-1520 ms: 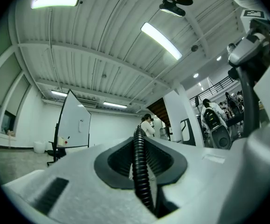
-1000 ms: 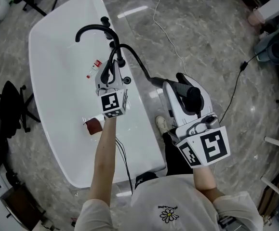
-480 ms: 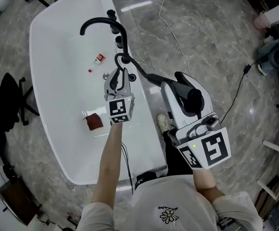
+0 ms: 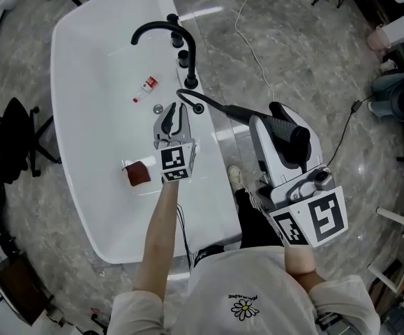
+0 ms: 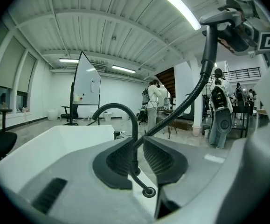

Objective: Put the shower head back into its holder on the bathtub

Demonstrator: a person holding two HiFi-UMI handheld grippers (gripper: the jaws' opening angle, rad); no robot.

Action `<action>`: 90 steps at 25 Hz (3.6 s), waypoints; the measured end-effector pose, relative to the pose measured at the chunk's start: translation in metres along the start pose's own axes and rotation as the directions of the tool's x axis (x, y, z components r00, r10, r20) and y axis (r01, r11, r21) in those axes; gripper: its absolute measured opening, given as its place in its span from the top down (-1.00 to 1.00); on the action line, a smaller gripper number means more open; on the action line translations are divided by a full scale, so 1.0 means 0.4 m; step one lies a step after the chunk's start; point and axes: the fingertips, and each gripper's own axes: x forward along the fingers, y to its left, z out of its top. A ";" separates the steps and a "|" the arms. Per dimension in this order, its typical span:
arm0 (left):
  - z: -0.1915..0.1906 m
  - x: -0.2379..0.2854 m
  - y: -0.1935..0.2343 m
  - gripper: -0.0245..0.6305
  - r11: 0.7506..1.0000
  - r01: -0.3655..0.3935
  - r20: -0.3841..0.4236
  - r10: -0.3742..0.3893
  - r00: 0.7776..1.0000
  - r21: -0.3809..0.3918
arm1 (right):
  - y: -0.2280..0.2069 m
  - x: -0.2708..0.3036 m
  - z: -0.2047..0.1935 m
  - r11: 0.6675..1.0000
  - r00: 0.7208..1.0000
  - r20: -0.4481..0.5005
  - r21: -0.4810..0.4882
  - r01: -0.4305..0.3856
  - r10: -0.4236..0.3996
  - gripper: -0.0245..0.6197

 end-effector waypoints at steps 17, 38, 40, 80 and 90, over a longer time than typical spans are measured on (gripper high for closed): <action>0.041 -0.062 0.029 0.73 1.000 -0.007 0.012 0.007 1.000 -0.021 | 0.054 0.056 -0.079 0.998 0.997 -0.082 -0.065 -0.010 0.005 0.51; -0.147 0.057 0.071 0.73 0.991 -0.043 -0.030 0.039 0.999 -0.125 | -0.069 0.379 -0.484 0.997 0.964 -0.259 -0.024 -0.067 0.058 0.51; -0.169 0.060 0.084 0.73 0.988 -0.059 -0.043 0.053 0.998 -0.141 | -0.077 0.400 -0.535 0.997 0.955 -0.290 -0.024 -0.070 0.060 0.51; -0.009 -0.070 0.122 0.73 0.977 -0.106 0.068 0.120 0.990 -0.186 | -0.027 0.382 -0.530 0.998 0.970 -0.241 -0.047 -0.050 0.037 0.68; 0.355 -0.471 0.070 0.93 0.976 -0.129 0.326 0.182 0.928 -0.178 | 0.165 0.062 -0.192 0.998 0.997 -0.057 0.055 -0.039 0.042 0.92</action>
